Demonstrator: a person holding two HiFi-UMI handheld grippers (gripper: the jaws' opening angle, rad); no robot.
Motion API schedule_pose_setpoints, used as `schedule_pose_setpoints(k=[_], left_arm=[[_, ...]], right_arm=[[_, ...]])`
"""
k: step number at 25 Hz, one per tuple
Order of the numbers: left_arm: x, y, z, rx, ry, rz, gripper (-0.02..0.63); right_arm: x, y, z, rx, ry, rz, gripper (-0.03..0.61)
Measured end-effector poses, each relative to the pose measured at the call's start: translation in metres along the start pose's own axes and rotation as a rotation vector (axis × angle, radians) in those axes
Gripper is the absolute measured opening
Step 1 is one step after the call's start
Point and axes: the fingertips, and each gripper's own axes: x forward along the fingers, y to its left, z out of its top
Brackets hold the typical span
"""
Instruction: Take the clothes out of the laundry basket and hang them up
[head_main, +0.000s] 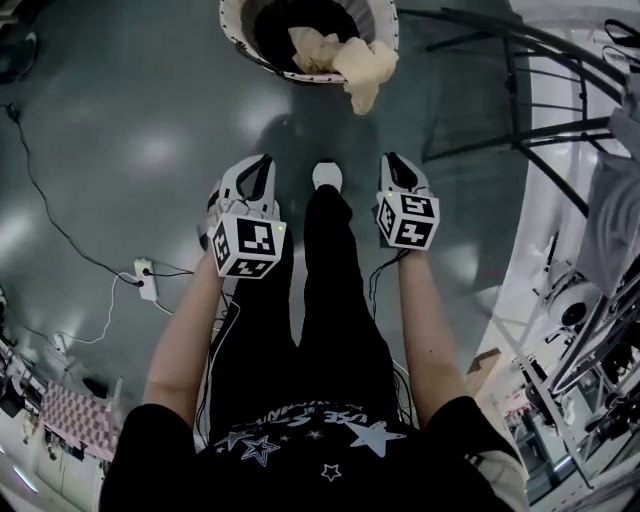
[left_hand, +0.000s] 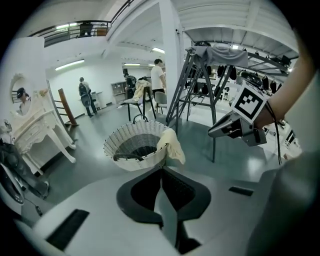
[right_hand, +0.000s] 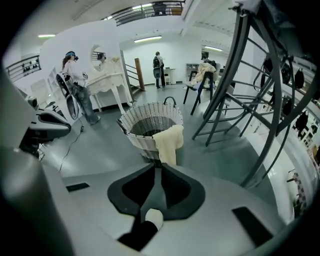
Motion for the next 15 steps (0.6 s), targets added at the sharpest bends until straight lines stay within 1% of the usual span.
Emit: schedule_pose_setpoints(k=[3, 6, 9, 12, 15], left_arm=[[0.025, -0.009, -0.007, -0.03, 0.015, -0.006, 0.028], [0.05, -0.014, -0.014, -0.058, 0.042, 0.0, 0.032], [0.075, -0.013, -0.019, -0.091, 0.067, 0.022, 0.034], [0.092, -0.006, -0.026, -0.126, 0.079, 0.04, 0.037], [0.104, 0.002, -0.034, -0.152, 0.089, 0.079, 0.037]], right_arm=[[0.033, -0.01, -0.012, 0.009, 0.036, 0.033, 0.1], [0.066, -0.017, -0.021, -0.01, 0.073, 0.079, 0.144], [0.102, -0.022, -0.027, -0.042, 0.101, 0.114, 0.166], [0.135, -0.025, -0.034, -0.062, 0.134, 0.119, 0.175], [0.167, -0.026, -0.044, -0.07, 0.161, 0.124, 0.181]])
